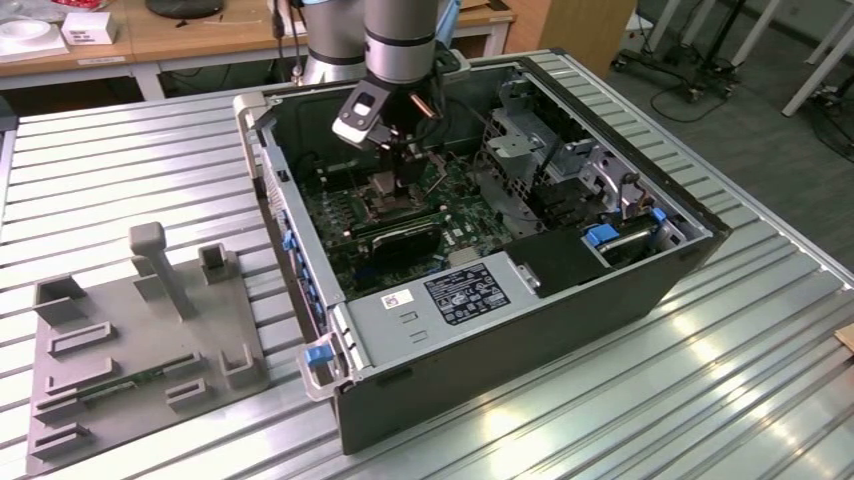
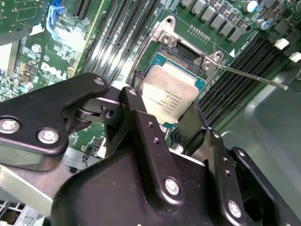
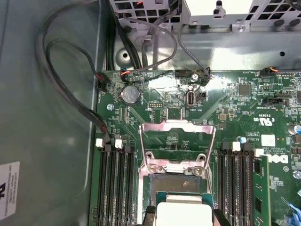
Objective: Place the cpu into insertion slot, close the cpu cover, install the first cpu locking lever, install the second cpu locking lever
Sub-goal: 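Place the cpu into insertion slot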
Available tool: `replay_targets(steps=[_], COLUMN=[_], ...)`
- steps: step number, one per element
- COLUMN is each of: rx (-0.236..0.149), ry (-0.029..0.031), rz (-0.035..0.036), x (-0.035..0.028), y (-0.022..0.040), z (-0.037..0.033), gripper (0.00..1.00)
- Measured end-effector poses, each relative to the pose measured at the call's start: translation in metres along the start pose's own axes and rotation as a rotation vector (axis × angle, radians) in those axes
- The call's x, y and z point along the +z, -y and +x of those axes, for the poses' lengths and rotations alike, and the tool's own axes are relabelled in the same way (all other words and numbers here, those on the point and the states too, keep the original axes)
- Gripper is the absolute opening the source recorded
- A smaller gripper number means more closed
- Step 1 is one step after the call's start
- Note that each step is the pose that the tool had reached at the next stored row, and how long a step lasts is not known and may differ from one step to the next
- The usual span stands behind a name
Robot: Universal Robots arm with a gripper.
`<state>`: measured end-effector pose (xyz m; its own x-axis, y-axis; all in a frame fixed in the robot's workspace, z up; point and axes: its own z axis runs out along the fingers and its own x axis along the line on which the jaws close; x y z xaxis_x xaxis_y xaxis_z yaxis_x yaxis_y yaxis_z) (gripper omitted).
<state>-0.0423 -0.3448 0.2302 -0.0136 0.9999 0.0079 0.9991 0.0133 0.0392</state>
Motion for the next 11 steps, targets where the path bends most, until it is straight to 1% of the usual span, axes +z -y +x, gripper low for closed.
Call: replay_targets(steps=[2,11], rx=[0.0,0.0], ry=[-0.0008,-0.0057], rz=[0.0001,0.0], x=[0.0013,0.0118], y=[-0.0005,-0.0016], z=[0.0006,0.0021], gripper=[0.54,0.54])
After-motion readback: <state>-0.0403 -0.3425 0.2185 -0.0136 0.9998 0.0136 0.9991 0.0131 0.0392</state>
